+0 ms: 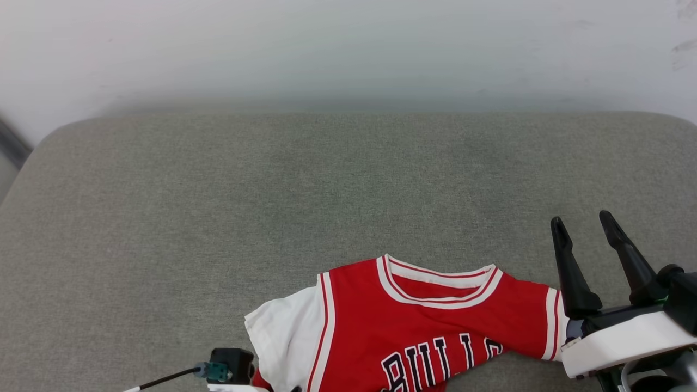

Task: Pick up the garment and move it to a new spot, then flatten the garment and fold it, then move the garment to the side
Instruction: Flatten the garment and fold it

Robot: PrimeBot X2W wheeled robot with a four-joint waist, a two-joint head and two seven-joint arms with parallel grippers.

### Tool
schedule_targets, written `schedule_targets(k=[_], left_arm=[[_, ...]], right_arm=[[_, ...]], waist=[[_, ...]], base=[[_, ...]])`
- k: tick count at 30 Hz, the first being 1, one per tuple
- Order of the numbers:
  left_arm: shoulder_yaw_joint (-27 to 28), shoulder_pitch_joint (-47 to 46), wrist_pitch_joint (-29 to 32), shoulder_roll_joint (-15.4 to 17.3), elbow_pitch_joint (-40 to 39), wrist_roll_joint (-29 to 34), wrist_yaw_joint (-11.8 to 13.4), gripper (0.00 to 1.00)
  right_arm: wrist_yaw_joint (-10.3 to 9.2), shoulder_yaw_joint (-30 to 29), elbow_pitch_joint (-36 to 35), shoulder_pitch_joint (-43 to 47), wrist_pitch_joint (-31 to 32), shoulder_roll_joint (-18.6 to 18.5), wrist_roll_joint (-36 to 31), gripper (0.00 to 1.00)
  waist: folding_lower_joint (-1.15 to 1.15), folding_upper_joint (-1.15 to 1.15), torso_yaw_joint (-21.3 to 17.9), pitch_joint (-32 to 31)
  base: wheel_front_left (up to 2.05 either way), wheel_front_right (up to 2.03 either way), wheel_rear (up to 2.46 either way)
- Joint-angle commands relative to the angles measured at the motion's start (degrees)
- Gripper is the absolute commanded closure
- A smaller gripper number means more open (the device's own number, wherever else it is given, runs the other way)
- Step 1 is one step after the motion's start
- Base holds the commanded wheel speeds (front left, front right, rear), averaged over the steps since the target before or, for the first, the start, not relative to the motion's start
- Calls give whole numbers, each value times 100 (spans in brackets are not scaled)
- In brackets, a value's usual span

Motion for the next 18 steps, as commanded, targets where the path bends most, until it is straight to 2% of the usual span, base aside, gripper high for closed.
schedule_targets(k=[1, 7, 11, 15, 18], left_arm=[[32, -93, -147, 18, -19, 109, 39, 0], [313, -365, -989, 51, -181, 578, 263, 0], [491, -591, -1199, 253, -287, 757, 316, 0], [547, -889, -928, 646, -331, 877, 182, 0], [438, -1180, -431, 957, -335, 838, -91, 0]], right_arm=[[-2, 12, -21, 66, 27, 12, -16, 0], [-2, 69, -1, 144, 81, 12, -38, 0], [-2, 58, -45, 182, 92, 13, -51, 0], [-2, 24, -92, 164, 119, 12, -61, 0], [-2, -30, -128, 68, 120, 12, -58, 0]], waist=[[0, 0, 20, -41], [0, 0, -3, -207], [0, 0, -11, -267], [0, 0, -46, -250], [0, 0, -101, -122]], base=[[0, 0, 0], [0, 0, 0], [0, 0, 0], [0, 0, 0], [0, 0, 0]])
